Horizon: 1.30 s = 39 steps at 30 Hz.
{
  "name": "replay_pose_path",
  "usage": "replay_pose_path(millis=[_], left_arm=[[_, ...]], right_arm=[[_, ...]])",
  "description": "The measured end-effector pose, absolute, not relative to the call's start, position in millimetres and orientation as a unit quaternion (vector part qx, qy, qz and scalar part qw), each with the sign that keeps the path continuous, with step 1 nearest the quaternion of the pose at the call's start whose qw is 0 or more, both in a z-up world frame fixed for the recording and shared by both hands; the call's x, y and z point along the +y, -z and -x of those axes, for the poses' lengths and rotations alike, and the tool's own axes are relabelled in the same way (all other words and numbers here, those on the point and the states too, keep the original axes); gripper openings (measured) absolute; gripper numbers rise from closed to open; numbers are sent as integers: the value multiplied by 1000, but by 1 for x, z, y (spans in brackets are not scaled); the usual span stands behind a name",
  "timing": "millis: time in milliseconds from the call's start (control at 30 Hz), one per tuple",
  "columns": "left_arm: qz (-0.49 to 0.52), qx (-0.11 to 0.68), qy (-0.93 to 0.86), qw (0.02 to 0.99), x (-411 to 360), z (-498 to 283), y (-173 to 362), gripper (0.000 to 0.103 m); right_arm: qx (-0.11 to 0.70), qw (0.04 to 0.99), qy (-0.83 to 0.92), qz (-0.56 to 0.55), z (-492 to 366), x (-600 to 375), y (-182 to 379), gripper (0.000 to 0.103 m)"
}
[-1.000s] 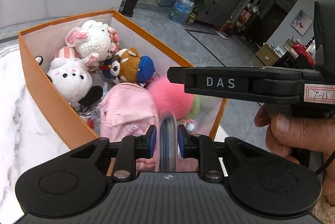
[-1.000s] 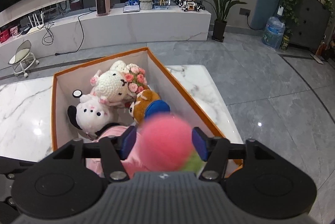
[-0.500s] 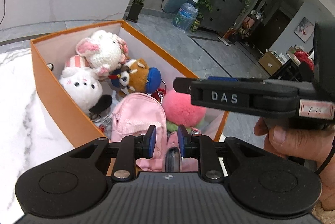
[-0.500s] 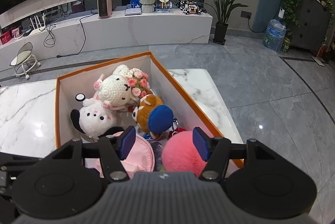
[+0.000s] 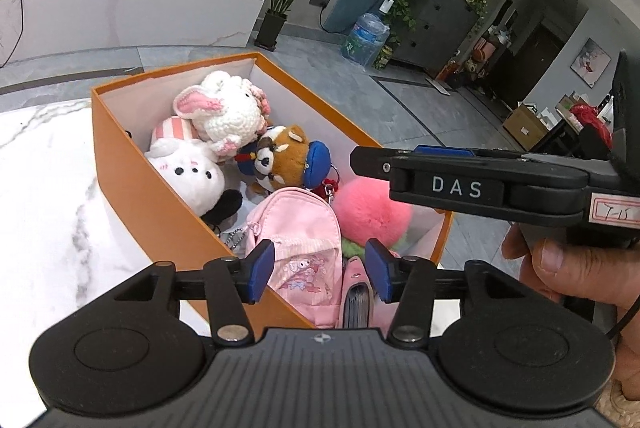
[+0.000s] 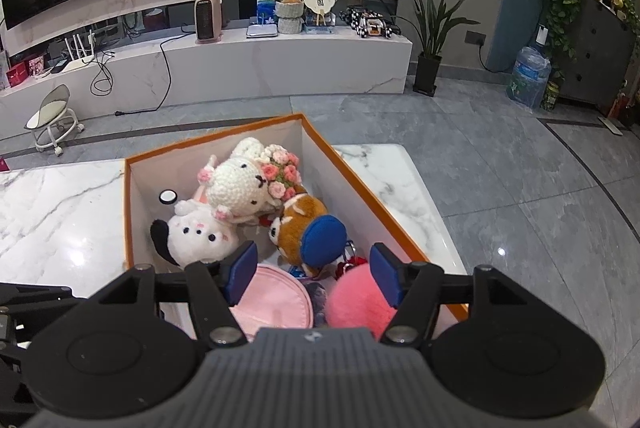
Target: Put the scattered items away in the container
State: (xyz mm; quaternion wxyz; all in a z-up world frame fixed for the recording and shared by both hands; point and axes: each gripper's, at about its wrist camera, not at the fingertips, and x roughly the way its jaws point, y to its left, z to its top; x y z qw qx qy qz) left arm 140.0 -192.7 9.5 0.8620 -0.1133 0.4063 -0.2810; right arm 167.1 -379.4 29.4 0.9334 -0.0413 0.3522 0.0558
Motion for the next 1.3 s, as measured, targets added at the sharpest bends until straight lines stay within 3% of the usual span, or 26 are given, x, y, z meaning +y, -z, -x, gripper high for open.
replay_pose_path(millis=[333,433,500,700,933,1000,1300], left_arm=[[107,395,278,869,-181,-134,-21,59],[104,390,276,872,-178,-131,-26,60],[100,384,272,877,-176,-128,-30,68],[94,365,261,889,-166,-120,-42,81],[84,351,250,898,-155,-112,-52,93],[79,348,246,901,-153,-109,-54,103],[55,320,219,920,-141,-93,-64,103]], right_arm=[[338,938,-58,50,-159,-374,-36,73],[326,942,-56,53,-154,-372,-41,83],[314,946,-56,58,-149,-370,-44,86],[286,956,-54,50,-130,-367,-55,97],[249,967,-49,-12,-102,-379,-64,99],[235,971,-42,-30,-96,-384,-66,100],[211,976,-15,-52,-79,-386,-68,102]])
